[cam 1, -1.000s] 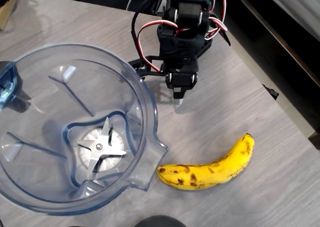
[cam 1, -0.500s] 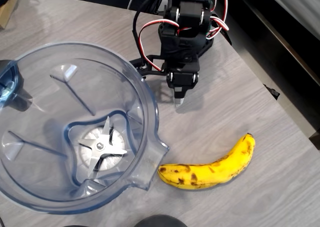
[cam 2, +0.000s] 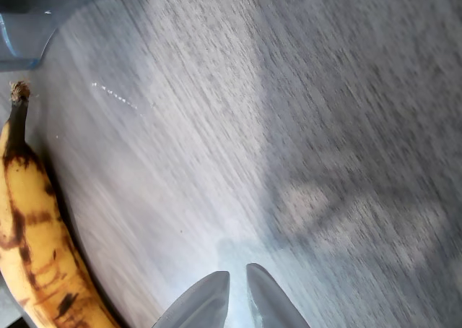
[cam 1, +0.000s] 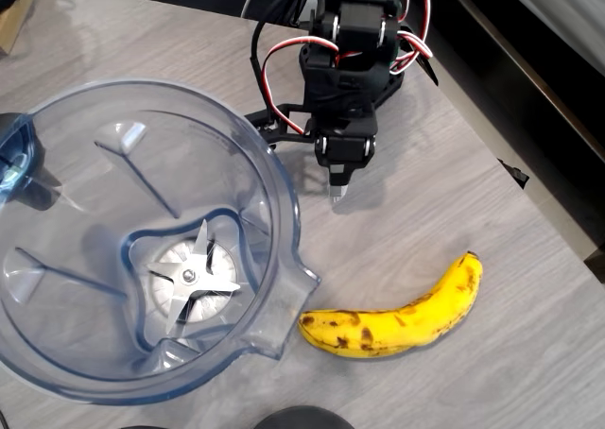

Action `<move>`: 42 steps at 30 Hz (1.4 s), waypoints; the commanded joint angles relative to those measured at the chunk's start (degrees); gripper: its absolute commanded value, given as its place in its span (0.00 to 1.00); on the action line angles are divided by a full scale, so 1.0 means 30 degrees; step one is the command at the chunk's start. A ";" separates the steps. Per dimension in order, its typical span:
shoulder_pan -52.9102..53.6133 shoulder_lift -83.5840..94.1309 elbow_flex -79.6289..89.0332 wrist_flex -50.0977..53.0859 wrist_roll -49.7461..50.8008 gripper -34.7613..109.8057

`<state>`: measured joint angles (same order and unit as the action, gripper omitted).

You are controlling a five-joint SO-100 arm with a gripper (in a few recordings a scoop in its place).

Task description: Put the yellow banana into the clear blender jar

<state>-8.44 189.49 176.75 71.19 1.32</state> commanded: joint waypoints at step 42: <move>-0.8086 -0.0088 -0.1377 -0.3428 -0.2109 0.24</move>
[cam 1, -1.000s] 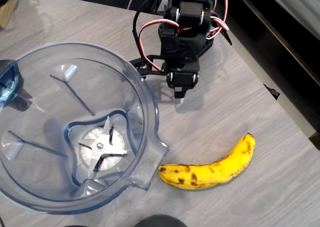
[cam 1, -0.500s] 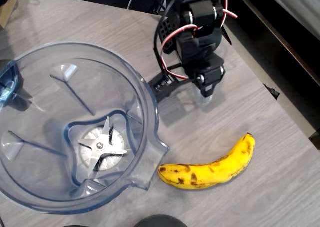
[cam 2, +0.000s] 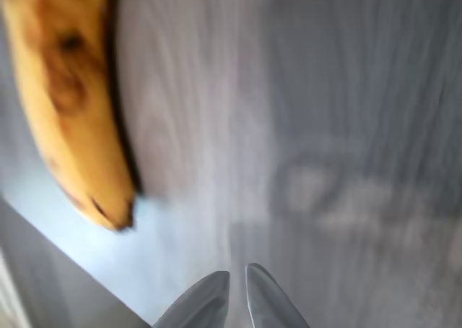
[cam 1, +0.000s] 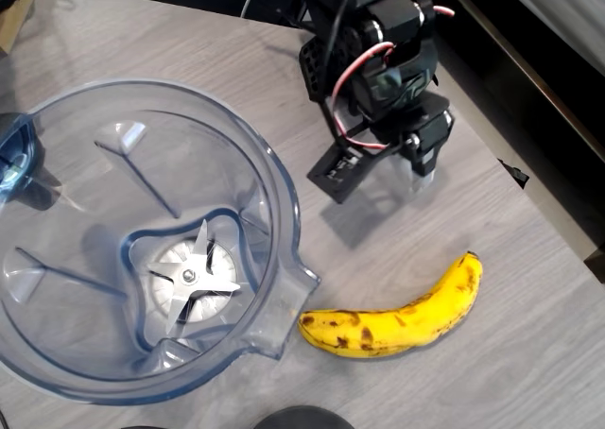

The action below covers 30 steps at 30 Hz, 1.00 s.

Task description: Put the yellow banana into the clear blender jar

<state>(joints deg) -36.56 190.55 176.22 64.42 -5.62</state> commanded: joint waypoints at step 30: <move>0.3164 -3.3867 -2.4756 -0.3105 0.2783 0.40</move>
<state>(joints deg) -27.42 91.85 105.82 54.93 2.11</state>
